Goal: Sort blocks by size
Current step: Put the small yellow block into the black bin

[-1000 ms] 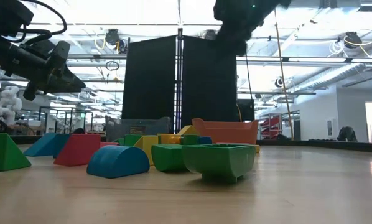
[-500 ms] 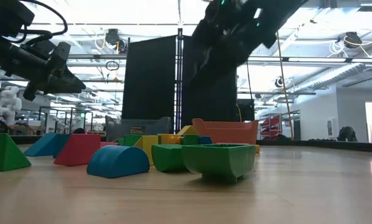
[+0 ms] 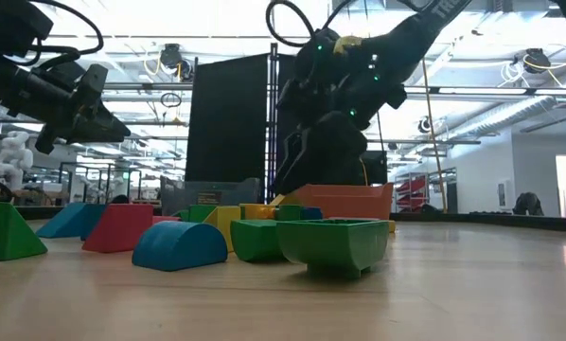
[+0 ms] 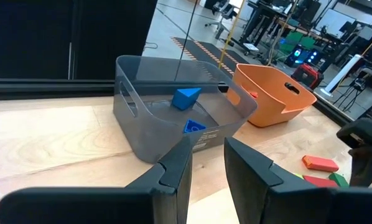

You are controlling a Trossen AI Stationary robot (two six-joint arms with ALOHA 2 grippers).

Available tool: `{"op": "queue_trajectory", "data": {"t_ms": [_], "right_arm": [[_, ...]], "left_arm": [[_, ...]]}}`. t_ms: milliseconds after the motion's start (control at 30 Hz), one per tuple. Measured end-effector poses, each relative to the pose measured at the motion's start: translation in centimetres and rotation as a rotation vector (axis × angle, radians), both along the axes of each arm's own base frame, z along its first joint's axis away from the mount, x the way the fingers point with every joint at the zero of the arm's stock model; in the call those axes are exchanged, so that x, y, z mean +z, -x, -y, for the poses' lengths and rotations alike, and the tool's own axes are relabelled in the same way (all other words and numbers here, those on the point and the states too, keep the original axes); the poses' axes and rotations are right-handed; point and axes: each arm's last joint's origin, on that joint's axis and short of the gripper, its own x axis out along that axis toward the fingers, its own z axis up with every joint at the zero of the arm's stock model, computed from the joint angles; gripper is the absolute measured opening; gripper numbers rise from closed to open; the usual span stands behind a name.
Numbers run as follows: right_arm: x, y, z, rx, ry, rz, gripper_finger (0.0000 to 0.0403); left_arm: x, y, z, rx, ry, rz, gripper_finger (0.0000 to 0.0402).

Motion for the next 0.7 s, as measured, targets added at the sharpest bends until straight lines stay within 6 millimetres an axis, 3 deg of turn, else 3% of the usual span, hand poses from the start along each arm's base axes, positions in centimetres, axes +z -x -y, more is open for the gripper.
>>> {"op": "queue_trajectory", "data": {"t_ms": [333,433,633,700], "right_arm": [[-1.8,-0.1,0.3,-0.013,-0.018,-0.060,0.0279],[-1.8,-0.1,0.3,-0.038,-0.042,-0.065,0.0239],[-1.6,-0.1,0.3,-0.044,-0.049,-0.058,0.0122],[-1.6,-0.1,0.3,-0.041,-0.045,-0.056,0.0117]], "left_arm": [[0.0,0.0,0.0,0.000,0.000,-0.001,0.0095],[0.0,0.0,0.0,0.000,0.000,-0.001,0.0095],[0.0,0.0,0.0,0.001,0.000,-0.001,0.0095],[0.0,0.0,0.0,0.001,0.000,-0.001,0.0095]]}}
